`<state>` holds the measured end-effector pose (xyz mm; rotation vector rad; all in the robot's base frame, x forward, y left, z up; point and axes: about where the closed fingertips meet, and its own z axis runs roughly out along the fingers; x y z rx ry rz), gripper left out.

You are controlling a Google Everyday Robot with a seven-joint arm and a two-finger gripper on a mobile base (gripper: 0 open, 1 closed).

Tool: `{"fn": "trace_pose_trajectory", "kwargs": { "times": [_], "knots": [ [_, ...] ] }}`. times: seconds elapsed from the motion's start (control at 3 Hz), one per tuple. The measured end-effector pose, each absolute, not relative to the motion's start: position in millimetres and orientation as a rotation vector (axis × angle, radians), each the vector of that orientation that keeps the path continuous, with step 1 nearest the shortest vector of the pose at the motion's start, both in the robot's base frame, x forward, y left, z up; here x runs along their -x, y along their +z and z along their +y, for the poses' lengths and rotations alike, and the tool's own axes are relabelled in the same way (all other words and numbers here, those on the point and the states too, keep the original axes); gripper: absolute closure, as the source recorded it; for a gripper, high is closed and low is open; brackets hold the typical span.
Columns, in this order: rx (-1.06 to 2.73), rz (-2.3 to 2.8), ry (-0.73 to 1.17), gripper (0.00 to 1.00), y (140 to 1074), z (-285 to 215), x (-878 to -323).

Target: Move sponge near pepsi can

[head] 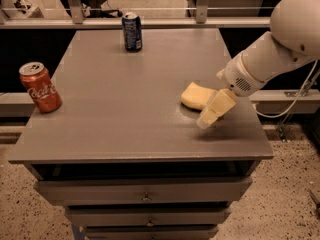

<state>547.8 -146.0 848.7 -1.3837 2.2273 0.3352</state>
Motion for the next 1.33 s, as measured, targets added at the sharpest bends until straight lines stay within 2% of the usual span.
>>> {"fn": "trace_pose_trajectory", "kwargs": {
  "times": [0.67,1.33],
  "knots": [
    [1.292,2.259,0.375,0.49,831.1,-141.9,-564.8],
    [1.222,2.198,0.353,0.96,886.5,-151.6,-584.2]
  ]
}}
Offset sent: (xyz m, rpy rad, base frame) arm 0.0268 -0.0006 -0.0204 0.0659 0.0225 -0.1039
